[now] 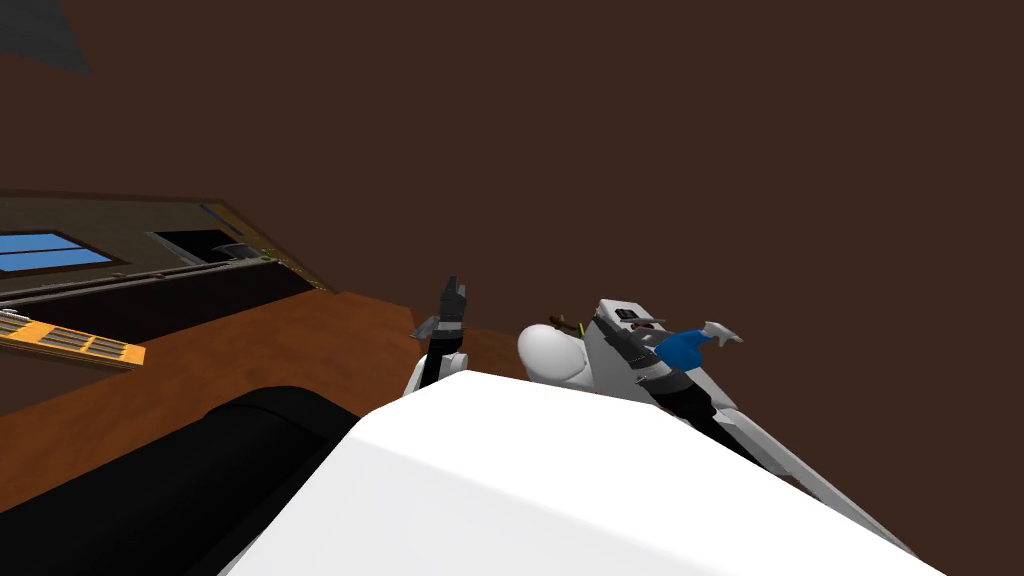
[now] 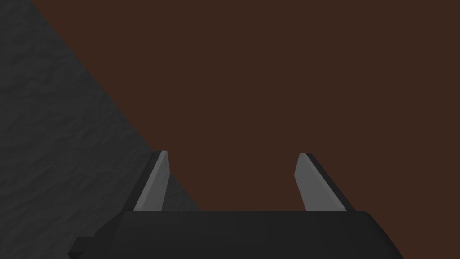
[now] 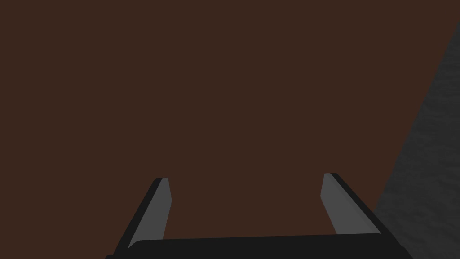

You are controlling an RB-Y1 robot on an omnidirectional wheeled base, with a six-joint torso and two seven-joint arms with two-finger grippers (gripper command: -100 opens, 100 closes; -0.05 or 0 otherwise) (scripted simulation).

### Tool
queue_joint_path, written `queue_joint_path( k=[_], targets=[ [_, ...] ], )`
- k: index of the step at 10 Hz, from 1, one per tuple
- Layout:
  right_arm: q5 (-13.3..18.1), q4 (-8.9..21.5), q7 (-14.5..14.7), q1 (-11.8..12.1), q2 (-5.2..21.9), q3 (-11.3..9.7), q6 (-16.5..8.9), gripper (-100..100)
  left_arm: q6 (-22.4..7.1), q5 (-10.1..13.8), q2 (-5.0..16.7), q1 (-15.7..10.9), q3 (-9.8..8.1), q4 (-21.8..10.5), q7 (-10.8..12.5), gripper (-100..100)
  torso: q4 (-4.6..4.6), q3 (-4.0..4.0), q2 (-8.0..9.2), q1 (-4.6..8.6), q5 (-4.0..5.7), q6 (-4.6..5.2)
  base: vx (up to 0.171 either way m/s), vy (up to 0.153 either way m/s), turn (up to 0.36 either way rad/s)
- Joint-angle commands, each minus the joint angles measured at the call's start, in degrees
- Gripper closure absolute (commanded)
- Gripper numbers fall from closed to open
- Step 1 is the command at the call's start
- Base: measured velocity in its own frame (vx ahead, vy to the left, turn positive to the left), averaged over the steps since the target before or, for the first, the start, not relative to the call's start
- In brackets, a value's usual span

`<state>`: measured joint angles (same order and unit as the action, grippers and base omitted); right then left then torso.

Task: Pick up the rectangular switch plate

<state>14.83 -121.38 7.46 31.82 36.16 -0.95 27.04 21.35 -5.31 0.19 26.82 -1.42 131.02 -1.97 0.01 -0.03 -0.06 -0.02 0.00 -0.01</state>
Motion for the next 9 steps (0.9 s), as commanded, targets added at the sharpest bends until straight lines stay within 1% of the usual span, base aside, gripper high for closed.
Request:
queue_joint_path(
  k=[1, 2, 3, 4, 5, 6, 7, 8, 9],
  targets=[
    [0.63, 0.36, 0.21, 0.18, 2.86, 0.05, 0.13, -100, 0.00, 0.00, 0.00, 0.00, 0.00, 0.00, 0.00, 0, 0.00, 0.00, 0.00, 0.00, 0.00, 0.00, 0.010, 0.006, 0.048],
    [1.96, 1.45, 0.63, 0.57, 4.55, 0.01, 0.69, -100, 0.00, 0.00, 0.00, 0.01, 0.00, 0.00, 0.00, 0, 0.00, 0.00, 0.01, 0.01, 0.00, 0.03, 0.012, 0.012, 0.102],
    [1.96, 1.45, 0.63, 0.57, 6.56, 0.01, 0.69, -100, 0.00, 0.00, 0.00, 0.00, 0.00, 0.00, 0.00, 0, 0.00, 0.00, 0.00, 0.00, 0.00, 0.00, 0.012, 0.007, 0.053],
    [3.26, 2.60, 1.02, 0.93, 8.35, -0.07, 1.27, -100, 0.00, 0.00, 0.00, 0.01, 0.00, 0.00, 0.00, 0, 0.00, 0.00, 0.01, 0.01, 0.00, 0.03, 0.013, 0.009, 0.081],
    [3.26, 2.60, 1.02, 0.93, 10.09, -0.07, 1.27, -100, 0.00, 0.00, 0.00, 0.00, 0.00, 0.00, 0.00, 0, 0.00, 0.00, 0.00, 0.00, 0.00, 0.01, 0.011, 0.006, 0.067],
    [4.51, 3.81, 1.37, 1.25, 11.81, -0.19, 1.88, -100, 0.00, 0.00, 0.00, 0.00, 0.00, 0.00, 0.00, 0, 0.00, 0.00, 0.01, 0.01, 0.00, 0.02, 0.013, 0.006, 0.129],
    [4.51, 3.81, 1.37, 1.25, 13.55, -0.19, 1.88, -100, 0.00, 0.00, 0.00, 0.00, 0.00, 0.00, 0.00, 0, 0.00, 0.00, 0.00, 0.01, 0.00, 0.01, 0.012, 0.002, 0.062],
    [5.70, 5.10, 1.66, 1.53, 15.28, -0.37, 2.52, -100, 0.00, 0.00, 0.00, 0.01, 0.00, 0.00, 0.00, 0, 0.00, 0.00, 0.00, 0.02, 0.00, 0.02, 0.013, 0.003, 0.131],
    [5.70, 5.10, 1.66, 1.53, 17.06, -0.37, 2.52, -100, 0.00, 0.00, 0.00, 0.00, 0.00, 0.00, 0.00, 0, 0.00, 0.00, 0.00, 0.02, 0.00, 0.01, 0.011, 0.000, 0.061]
  ],
)
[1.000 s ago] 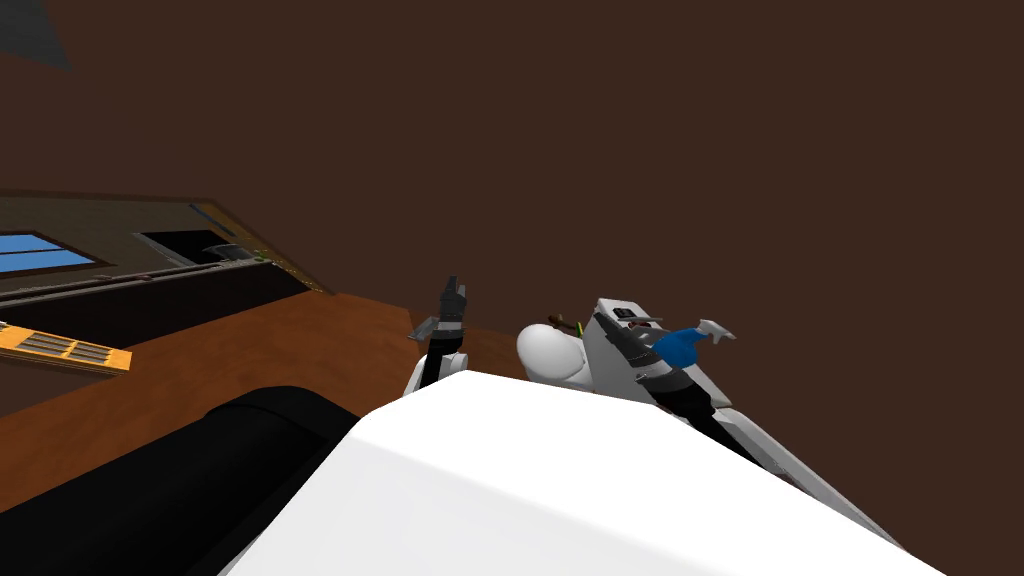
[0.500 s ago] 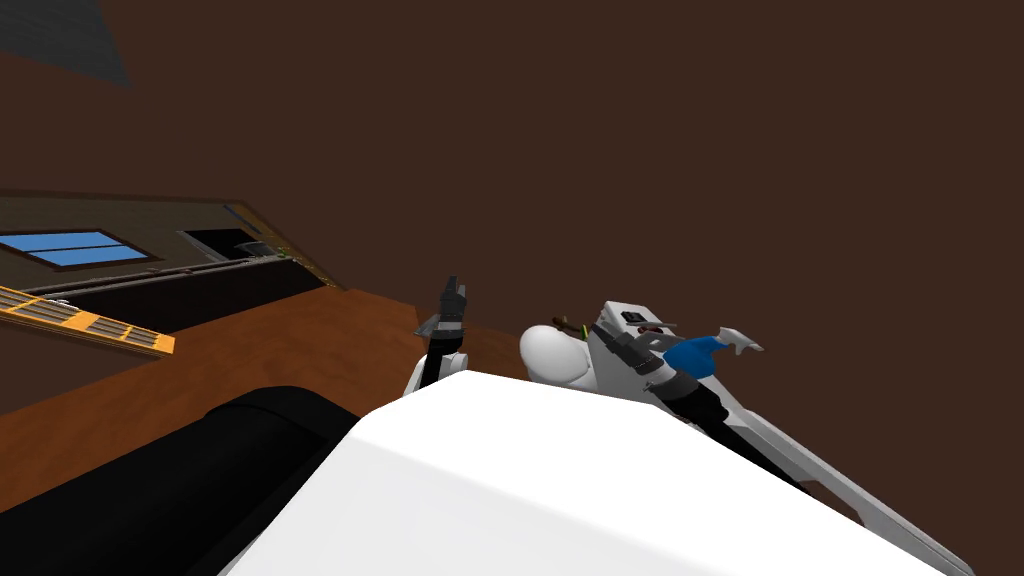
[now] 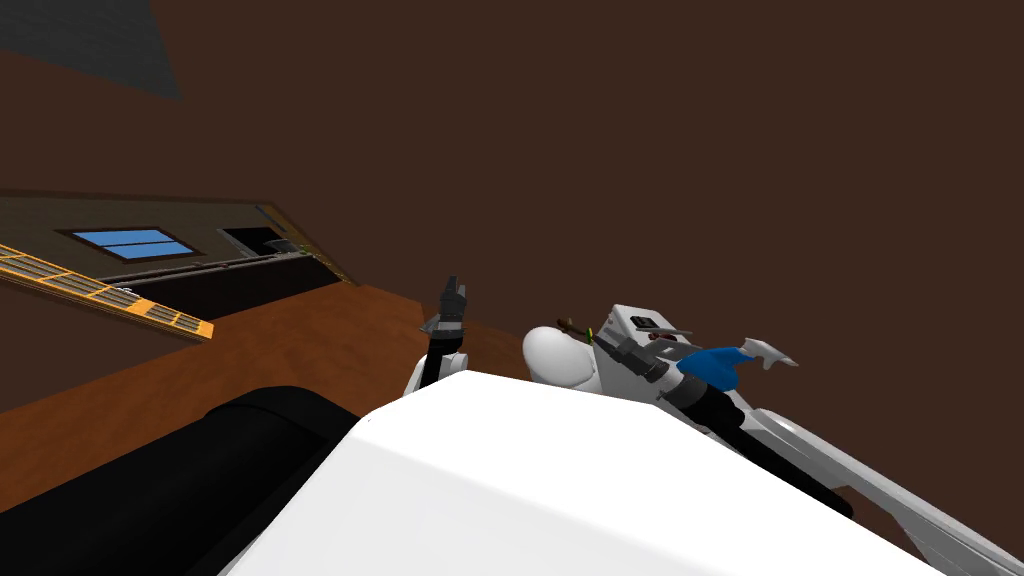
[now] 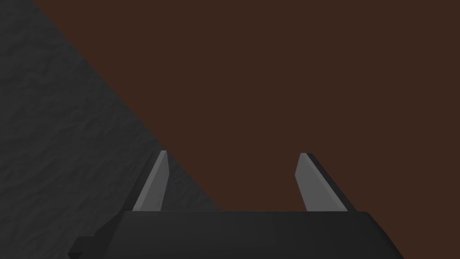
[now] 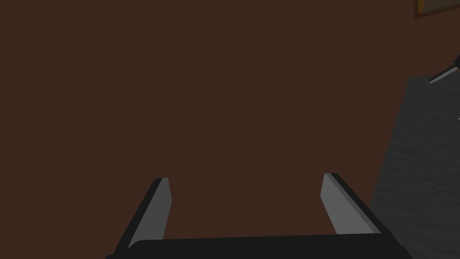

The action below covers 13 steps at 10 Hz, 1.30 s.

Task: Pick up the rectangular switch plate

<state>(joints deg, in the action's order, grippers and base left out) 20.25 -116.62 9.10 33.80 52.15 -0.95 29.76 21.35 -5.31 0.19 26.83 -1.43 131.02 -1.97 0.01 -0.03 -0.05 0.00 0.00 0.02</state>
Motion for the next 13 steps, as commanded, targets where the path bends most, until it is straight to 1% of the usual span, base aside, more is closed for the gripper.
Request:
queue_joint_path(
  k=[1, 2, 3, 4, 5, 6, 7, 8, 9, 10, 11, 12, 13],
  targets=[
    [1.41, 1.69, 0.25, -0.21, 2.86, -0.61, 0.46, -100, 0.00, 0.00, 0.00, 0.00, 0.00, 0.00, 0.00, 0, 0.00, 0.00, 0.00, 0.00, 0.00, 0.00, 0.010, 0.001, 0.131],
    [1.41, 1.69, 0.25, -0.21, 4.56, -0.61, 0.46, -100, 0.00, 0.00, 0.00, -0.01, 0.00, 0.00, 0.00, 0, 0.00, 0.00, -0.01, 0.00, 0.00, -0.03, 0.009, -0.004, 0.062],
    [2.45, 3.14, 0.42, -0.01, 6.37, -0.92, 1.17, -100, 0.00, 0.00, 0.00, 0.00, 0.00, 0.00, 0.00, 0, 0.00, 0.00, 0.00, 0.01, 0.00, 0.00, 0.008, -0.005, 0.128],
    [2.45, 3.14, 0.42, -0.01, 8.11, -0.92, 1.17, -100, 0.00, 0.00, 0.00, 0.00, 0.00, 0.00, 0.00, 0, 0.00, 0.00, 0.01, 0.02, 0.01, -0.02, 0.006, -0.008, 0.065],
    [3.42, 4.66, 0.52, 0.14, 9.87, -1.31, 1.91, -100, 0.00, 0.00, 0.00, 0.00, 0.00, 0.00, 0.00, 0, 0.00, 0.01, 0.01, 0.03, 0.01, 0.00, 0.005, -0.009, 0.111],
    [3.42, 4.66, 0.52, 0.14, 11.56, -1.31, 1.91, -100, 0.00, 0.00, 0.00, 0.00, 0.00, 0.00, 0.00, 0, 0.00, 0.01, 0.01, 0.04, 0.01, -0.01, 0.003, -0.011, 0.080],
    [4.30, 6.27, 0.55, 0.23, 13.52, -1.76, 2.69, -100, 0.00, 0.00, 0.00, 0.00, 0.00, 0.00, 0.00, 0, 0.00, 0.01, 0.02, 0.04, 0.01, 0.00, -0.002, -0.014, 0.158],
    [4.30, 6.27, 0.55, 0.23, 14.91, -1.76, 2.69, -100, 0.00, 0.00, 0.00, -0.01, 0.00, 0.00, 0.00, 0, -0.01, 0.02, 0.03, 0.05, 0.02, -0.02, -0.003, -0.016, 0.077],
    [5.09, 7.95, 0.51, 0.27, 16.94, -2.29, 3.50, -100, 0.00, 0.00, 0.00, 0.00, 0.00, 0.00, 0.00, 0, -0.01, 0.02, 0.04, 0.05, 0.02, 0.01, -0.006, -0.016, 0.108],
    [5.09, 7.95, 0.51, 0.27, 18.20, -2.29, 3.50, -100, 0.00, 0.00, 0.00, 0.00, 0.00, 0.00, 0.00, 0, -0.01, 0.03, 0.05, 0.06, 0.02, -0.01, -0.004, -0.016, 0.083],
    [5.81, 9.71, 0.40, 0.27, 20.24, -2.88, 4.34, -100, 0.00, 0.00, 0.00, 0.00, 0.00, 0.00, 0.00, 0, -0.01, 0.03, 0.05, 0.05, 0.02, 0.01, -0.006, -0.016, 0.147],
    [5.81, 9.71, 0.40, 0.27, 21.41, -2.88, 4.34, -100, 0.00, 0.00, 0.00, 0.00, 0.00, 0.00, 0.00, 0, -0.01, 0.03, 0.05, 0.05, 0.01, -0.01, -0.008, -0.019, 0.078],
    [6.45, 11.52, 0.23, 0.21, 23.57, -3.52, 5.22, -100, 0.00, 0.00, 0.00, 0.00, 0.00, 0.00, 0.00, 0, -0.02, 0.03, 0.06, 0.06, 0.02, 0.02, -0.010, -0.019, 0.180]
  ],
)
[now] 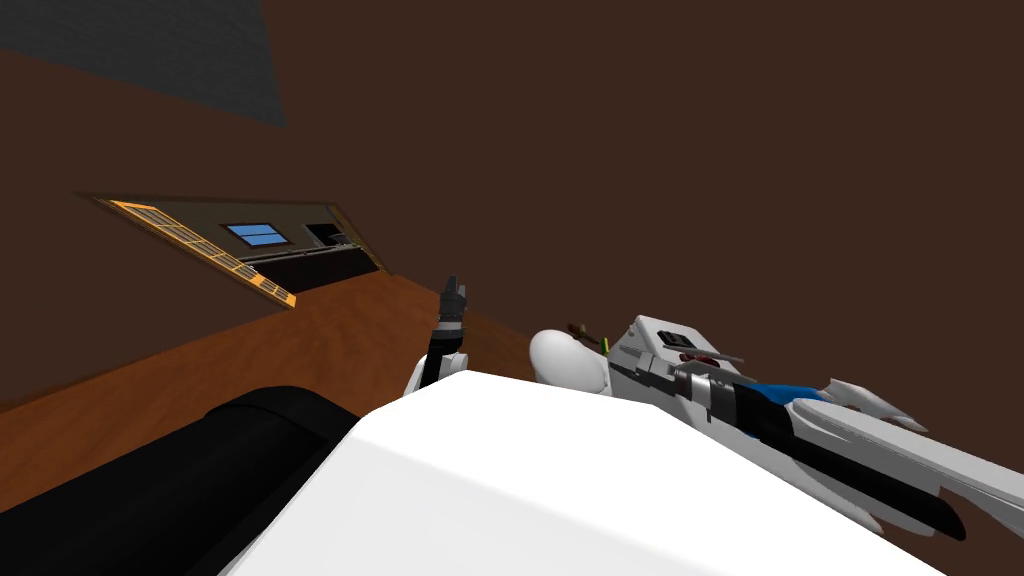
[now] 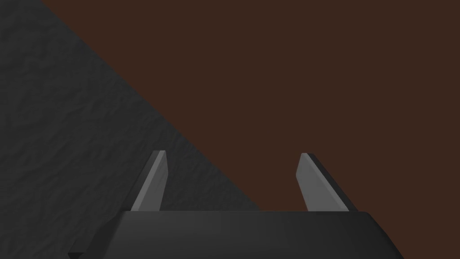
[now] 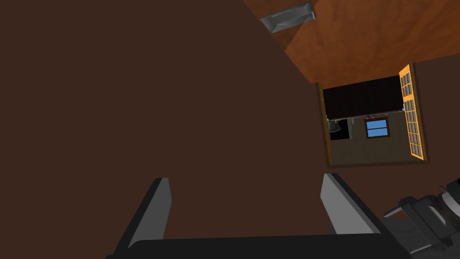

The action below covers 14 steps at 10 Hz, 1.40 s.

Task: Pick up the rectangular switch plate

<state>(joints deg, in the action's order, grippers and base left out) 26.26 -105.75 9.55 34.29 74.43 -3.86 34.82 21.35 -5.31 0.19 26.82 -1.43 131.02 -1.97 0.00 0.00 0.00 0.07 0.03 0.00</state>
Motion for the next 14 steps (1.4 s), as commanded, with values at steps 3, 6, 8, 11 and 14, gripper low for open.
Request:
queue_joint_path(
  k=[3, 6, 8, 11, 14],
  targets=[
    [1.00, 2.51, -0.45, -0.38, 5.26, -1.30, 1.06, -100, 0.00, 0.00, 0.00, 0.00, 0.00, 0.00, 0.00, 0, -0.01, 0.02, 0.03, 0.01, -0.01, 0.02, -0.014, -0.025, 0.096],
    [1.95, 6.30, -1.03, -0.68, 10.31, -2.81, 2.90, -100, 0.00, 0.00, 0.00, 0.01, -0.01, 0.00, 0.00, 0, -0.01, 0.02, 0.03, 0.01, 0.01, 0.04, -0.020, -0.027, 0.126],
    [2.35, 8.19, -1.36, -0.86, 13.36, -3.59, 3.83, -100, 0.00, 0.00, 0.00, 0.01, -0.01, 0.00, 0.00, 0, -0.02, 0.03, 0.05, 0.02, 0.01, 0.05, -0.024, -0.029, 0.120],
    [3.06, 11.86, -2.06, -1.23, 18.00, -5.17, 5.64, -100, 0.00, 0.00, 0.00, 0.01, -0.01, 0.00, 0.00, 0, -0.03, 0.06, 0.09, 0.04, 0.02, 0.06, -0.038, -0.036, 0.146],
    [3.68, 15.27, -2.73, -1.57, 22.86, -6.68, 7.34, -100, 0.00, 0.00, 0.00, 0.01, -0.01, 0.00, 0.00, 0, -0.03, 0.06, 0.09, 0.06, 0.03, 0.08, -0.039, -0.038, 0.131]
  ],
)
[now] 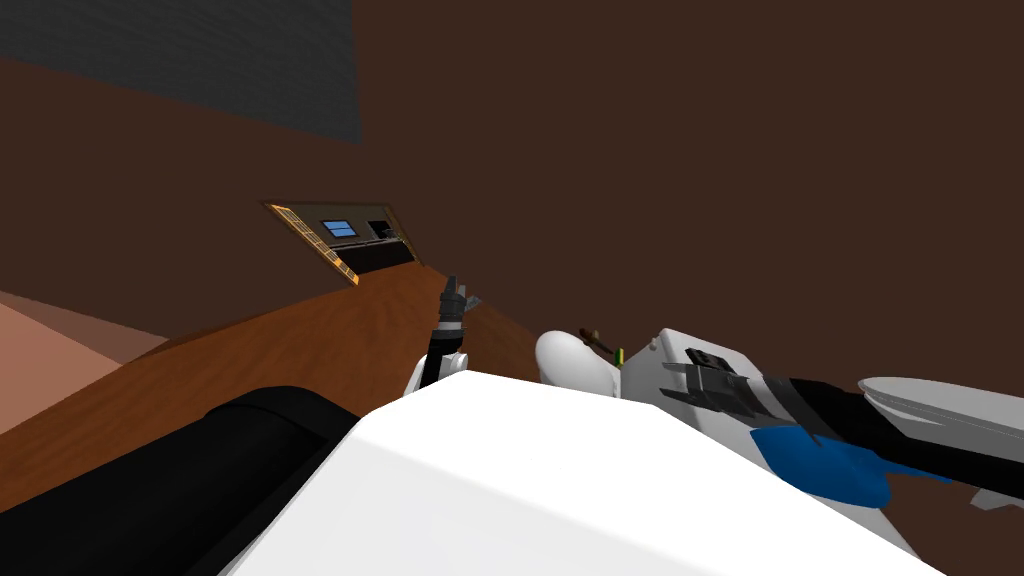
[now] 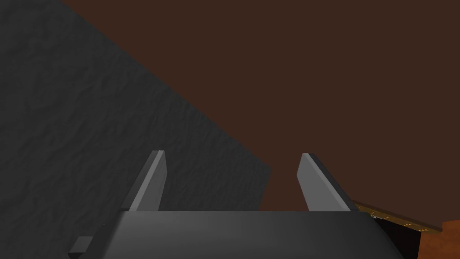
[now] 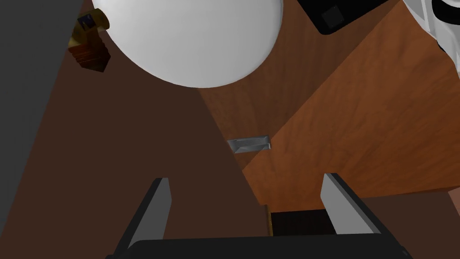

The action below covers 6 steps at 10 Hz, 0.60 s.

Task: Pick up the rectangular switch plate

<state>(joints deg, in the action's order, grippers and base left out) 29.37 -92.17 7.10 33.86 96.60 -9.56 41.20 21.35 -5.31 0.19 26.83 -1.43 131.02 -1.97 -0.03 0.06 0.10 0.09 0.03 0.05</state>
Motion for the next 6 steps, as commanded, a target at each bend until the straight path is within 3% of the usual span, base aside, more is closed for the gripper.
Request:
queue_joint_path(
  k=[1, 6],
  targets=[
    [0.56, 1.70, -0.28, -1.13, 0.98, -0.98, 0.95, -100, 0.00, 0.00, 0.00, 0.00, 0.00, 0.00, 0.00, 0, 0.00, 0.00, 0.00, 0.00, 0.00, 0.00, -0.032, -0.024, 0.065],
    [1.67, 7.18, -1.32, -1.61, 8.58, -3.47, 3.76, -100, 0.00, 0.00, 0.00, 0.00, 0.00, 0.00, 0.00, 0, 0.00, -0.01, -0.01, -0.02, 0.00, 0.01, -0.039, -0.028, 0.121]
  ],
)
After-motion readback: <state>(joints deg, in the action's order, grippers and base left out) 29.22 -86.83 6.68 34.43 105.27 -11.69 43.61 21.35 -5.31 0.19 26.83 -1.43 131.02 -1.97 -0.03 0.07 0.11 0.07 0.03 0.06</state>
